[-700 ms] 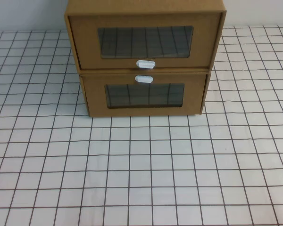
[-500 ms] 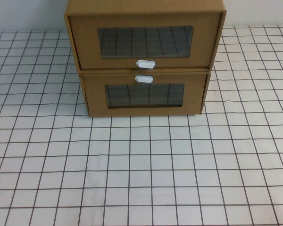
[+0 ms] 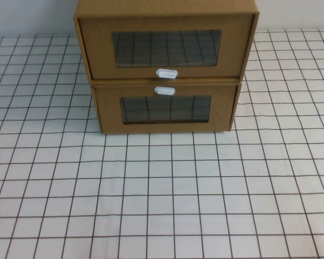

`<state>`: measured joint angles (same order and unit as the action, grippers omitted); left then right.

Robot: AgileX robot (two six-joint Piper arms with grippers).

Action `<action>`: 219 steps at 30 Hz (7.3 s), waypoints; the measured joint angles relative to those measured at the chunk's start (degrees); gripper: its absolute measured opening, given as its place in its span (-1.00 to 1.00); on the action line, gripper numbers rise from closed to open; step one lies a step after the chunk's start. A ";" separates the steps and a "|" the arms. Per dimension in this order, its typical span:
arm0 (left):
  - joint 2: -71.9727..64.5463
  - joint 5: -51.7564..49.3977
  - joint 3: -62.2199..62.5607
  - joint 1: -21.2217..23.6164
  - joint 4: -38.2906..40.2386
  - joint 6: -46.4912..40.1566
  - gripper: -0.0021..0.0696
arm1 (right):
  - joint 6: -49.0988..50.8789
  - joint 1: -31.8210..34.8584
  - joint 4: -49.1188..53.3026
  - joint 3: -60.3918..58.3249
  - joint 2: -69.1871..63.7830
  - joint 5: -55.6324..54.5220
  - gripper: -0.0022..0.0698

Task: Open the shoe box
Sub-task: 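Pull the top drawer of the cardboard box fully open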

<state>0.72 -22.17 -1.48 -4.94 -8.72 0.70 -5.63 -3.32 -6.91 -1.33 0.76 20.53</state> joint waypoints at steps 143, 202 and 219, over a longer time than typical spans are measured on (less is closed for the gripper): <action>-110.12 -32.32 115.86 -11.16 51.01 -45.99 -0.95 | -3.03 0.00 -27.23 27.28 -30.55 16.01 -0.98; -110.01 -34.56 116.01 -11.16 50.03 -39.30 -0.95 | 50.28 -49.18 101.73 72.01 -98.87 5.78 -0.13; -110.01 -36.62 116.41 -11.16 50.52 -38.06 -0.95 | 48.49 -47.62 102.07 74.59 -105.36 5.70 -0.13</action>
<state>-109.29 -58.79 114.92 -16.10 41.80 -37.37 42.86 -50.94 95.16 73.26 -104.60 26.23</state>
